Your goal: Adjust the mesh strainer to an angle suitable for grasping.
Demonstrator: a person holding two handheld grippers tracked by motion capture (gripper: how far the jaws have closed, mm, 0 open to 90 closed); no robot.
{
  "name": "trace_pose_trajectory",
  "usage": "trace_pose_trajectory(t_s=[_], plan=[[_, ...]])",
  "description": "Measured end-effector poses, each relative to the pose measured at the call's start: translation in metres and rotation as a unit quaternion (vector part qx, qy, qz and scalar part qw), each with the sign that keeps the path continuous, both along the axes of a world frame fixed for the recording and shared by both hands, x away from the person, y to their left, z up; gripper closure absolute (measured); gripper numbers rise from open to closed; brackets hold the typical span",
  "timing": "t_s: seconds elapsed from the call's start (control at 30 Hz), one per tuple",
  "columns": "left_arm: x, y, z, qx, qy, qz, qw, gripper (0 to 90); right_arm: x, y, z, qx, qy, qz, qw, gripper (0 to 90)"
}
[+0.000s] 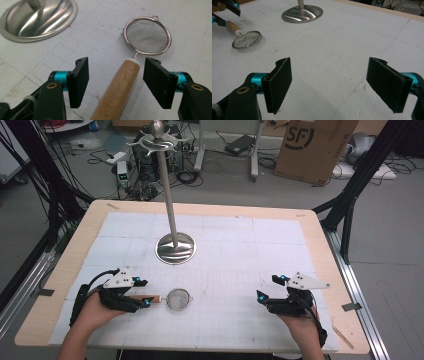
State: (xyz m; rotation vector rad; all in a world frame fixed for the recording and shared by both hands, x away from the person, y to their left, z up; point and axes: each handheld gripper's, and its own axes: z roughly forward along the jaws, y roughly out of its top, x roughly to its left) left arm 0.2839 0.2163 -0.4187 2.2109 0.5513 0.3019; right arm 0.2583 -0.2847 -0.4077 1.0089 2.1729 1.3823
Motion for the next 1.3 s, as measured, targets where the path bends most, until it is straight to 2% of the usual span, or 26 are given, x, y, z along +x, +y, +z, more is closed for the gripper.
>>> trace_pose_trajectory(t_s=[0.17, 0.27, 0.33, 0.5, 0.6, 0.7, 0.8, 0.87, 1.1, 1.13, 1.3], plan=[[0.004, -0.008, 0.005, 0.028, 0.001, -0.01, 0.9996, 37.6, 0.001, 0.001, 0.0, -0.002, -0.002, -0.001, 1.0, 19.5], [0.006, -0.012, 0.004, 0.059, 0.005, -0.022, 0.998, 37.9, 0.001, 0.001, 0.0, -0.002, -0.001, 0.0, 1.0, 19.5], [0.007, -0.014, 0.004, 0.072, 0.007, -0.028, 0.997, 38.1, 0.001, 0.0, 0.0, 0.0, -0.002, 0.0, 1.0, 19.5], [0.007, -0.016, 0.002, 0.084, 0.02, -0.042, 0.9954, 41.9, 0.001, -0.001, 0.0, 0.0, -0.001, -0.001, 1.0, 19.5], [0.008, -0.017, -0.001, 0.099, 0.028, -0.052, 0.9933, 43.8, 0.001, -0.001, 0.0, 0.001, -0.001, -0.001, 1.0, 19.5], [0.009, -0.019, -0.003, 0.105, 0.034, -0.057, 0.9923, 47.1, 0.001, 0.0, -0.001, -0.001, 0.0, 0.001, 1.0, 19.5], [0.01, -0.021, -0.006, 0.107, 0.042, -0.07, 0.991, 54.1, 0.001, 0.0, -0.001, -0.002, 0.0, 0.001, 1.0, 19.5], [0.011, -0.023, -0.006, 0.116, 0.043, -0.075, 0.9895, 56.7, 0.001, 0.0, -0.002, -0.003, 0.001, 0.002, 1.0, 19.5], [0.008, -0.031, -0.006, 0.12, 0.04, -0.106, 0.9864, 68.6, 0.001, 0.0, -0.002, -0.001, 0.003, -0.001, 1.0, 19.5], [0.008, -0.033, -0.007, 0.117, 0.038, -0.105, 0.9868, 68.8, 0.002, -0.001, -0.002, -0.002, 0.002, -0.001, 1.0, 19.6], [0.008, -0.045, -0.006, 0.126, 0.03, -0.11, 0.9855, 69.0, 0.001, -0.001, -0.001, -0.001, 0.001, 0.0, 1.0, 19.5]])
